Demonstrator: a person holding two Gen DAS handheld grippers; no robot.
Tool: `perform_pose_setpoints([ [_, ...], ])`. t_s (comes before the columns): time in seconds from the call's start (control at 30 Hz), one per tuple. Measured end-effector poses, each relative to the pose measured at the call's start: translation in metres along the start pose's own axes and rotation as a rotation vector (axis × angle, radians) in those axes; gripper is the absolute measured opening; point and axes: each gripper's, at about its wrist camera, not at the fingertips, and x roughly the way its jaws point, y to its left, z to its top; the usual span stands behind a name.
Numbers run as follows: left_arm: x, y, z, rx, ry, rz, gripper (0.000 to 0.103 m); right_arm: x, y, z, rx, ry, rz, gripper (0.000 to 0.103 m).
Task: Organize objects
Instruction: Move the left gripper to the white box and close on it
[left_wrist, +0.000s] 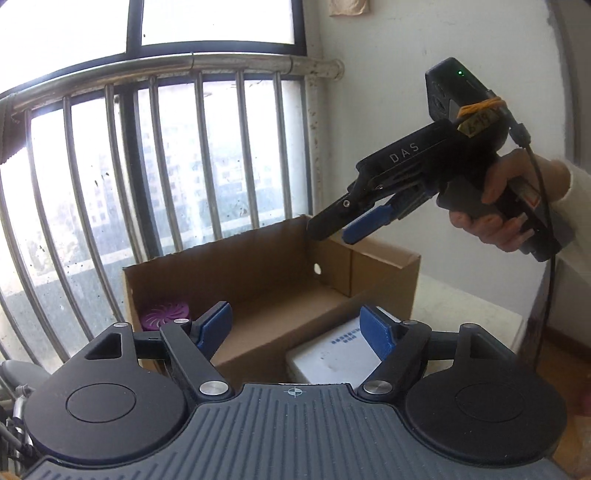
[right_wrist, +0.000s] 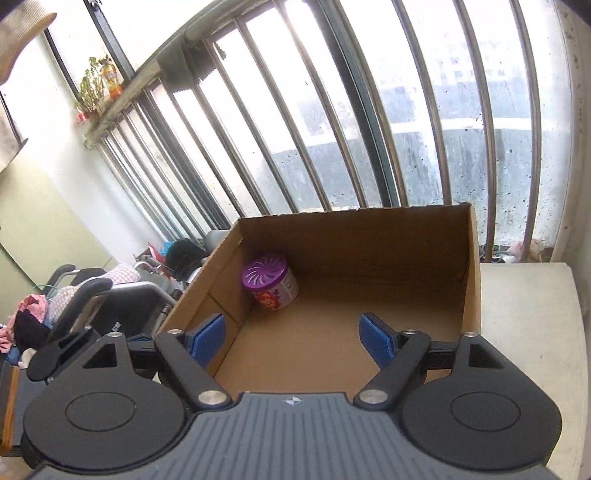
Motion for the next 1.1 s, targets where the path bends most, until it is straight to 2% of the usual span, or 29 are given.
perform_pose_setpoints([
  [0.07,-0.002,-0.002,-0.007,-0.027,-0.009,-0.022,0.078,-0.006,0.004,-0.015,-0.013,0.016,0.009,0.089],
  [0.17,-0.001,-0.004,-0.015,-0.075,-0.003,-0.045,0.079,-0.015,0.009,-0.039,-0.037,0.038,0.026,0.089],
  [0.27,0.006,0.0,-0.023,-0.083,-0.017,-0.056,0.08,-0.027,0.008,-0.059,-0.028,0.018,0.065,0.093],
  [0.37,0.007,0.001,-0.032,-0.089,-0.044,-0.073,0.08,-0.031,0.007,-0.075,0.001,0.007,0.057,0.093],
  [0.47,0.007,0.001,-0.038,-0.095,-0.055,-0.092,0.083,-0.037,0.005,-0.091,0.005,-0.026,0.092,0.093],
  [0.53,0.01,-0.002,-0.042,-0.081,-0.048,-0.087,0.084,-0.035,0.003,-0.097,0.02,-0.01,0.114,0.093],
  [0.63,0.018,-0.005,-0.045,-0.068,-0.04,-0.087,0.084,-0.025,-0.003,-0.102,0.042,-0.002,0.102,0.093],
  [0.77,0.03,-0.008,-0.048,-0.06,-0.04,-0.104,0.084,-0.013,-0.014,-0.105,0.094,-0.046,0.101,0.093],
  [0.9,0.042,-0.003,-0.048,-0.09,-0.031,-0.122,0.083,0.0,-0.032,-0.11,0.199,-0.071,0.119,0.072],
  [1.0,0.05,0.006,-0.049,-0.165,-0.007,-0.155,0.077,0.008,-0.043,-0.117,0.268,-0.065,0.178,0.07],
  [1.1,0.054,0.007,-0.052,-0.158,0.005,-0.164,0.075,0.009,-0.046,-0.119,0.272,-0.066,0.204,0.068],
])
